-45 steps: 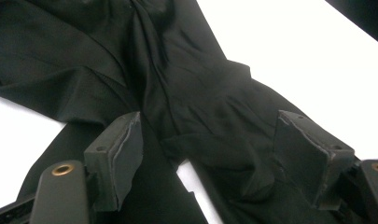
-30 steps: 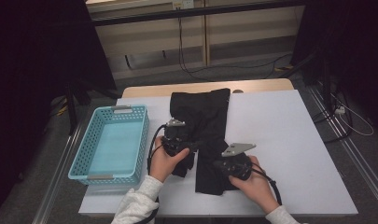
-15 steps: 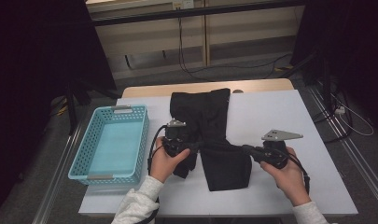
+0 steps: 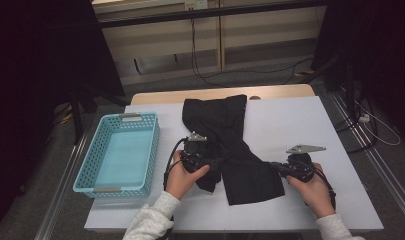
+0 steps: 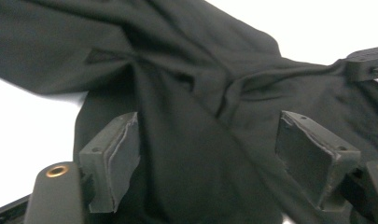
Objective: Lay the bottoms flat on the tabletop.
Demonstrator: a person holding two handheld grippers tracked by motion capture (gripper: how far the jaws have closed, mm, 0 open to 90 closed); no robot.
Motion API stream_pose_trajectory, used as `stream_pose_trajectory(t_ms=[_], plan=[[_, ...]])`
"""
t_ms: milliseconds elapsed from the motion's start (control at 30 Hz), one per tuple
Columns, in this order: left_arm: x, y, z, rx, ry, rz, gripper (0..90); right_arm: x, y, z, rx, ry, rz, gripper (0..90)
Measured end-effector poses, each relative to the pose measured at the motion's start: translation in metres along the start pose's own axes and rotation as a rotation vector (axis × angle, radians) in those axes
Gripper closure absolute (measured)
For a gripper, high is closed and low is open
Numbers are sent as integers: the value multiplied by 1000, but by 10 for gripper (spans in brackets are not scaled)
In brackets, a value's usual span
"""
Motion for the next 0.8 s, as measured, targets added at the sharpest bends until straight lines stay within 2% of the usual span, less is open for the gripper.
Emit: stream_pose_trajectory(t_ms=[200,300,467,533,567,633,700,800], plan=[[-7,-9,0,6,-6,-57,314,3,2,-3,-2,7,24,891],[-8,-10,0,18,-17,-59,356,7,6,-6,5,16,47,892],[-9,-5,-2,39,-7,-86,606,12,7,-16,27,33,66,891],[-9,-3,-3,33,15,-97,781,13,6,-19,35,43,67,891],[-9,-3,-3,31,23,-97,816,13,7,-20,42,42,69,891],[-7,1,-5,35,39,-92,852,15,8,-23,50,42,79,892],[-1,9,-8,32,55,-59,858,18,9,-26,64,45,90,891],[8,27,-16,28,84,19,862,20,10,-31,89,48,103,892]])
Point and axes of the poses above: each handheld gripper's, and its own axes: y roughly backward along the jaws, x roughly out of its top, z roughly to its right, the point moved 3 cm from there along -y, roughly forward along the jaws, and after that the axes turned 1 degree about y, right-handed, at the moved point
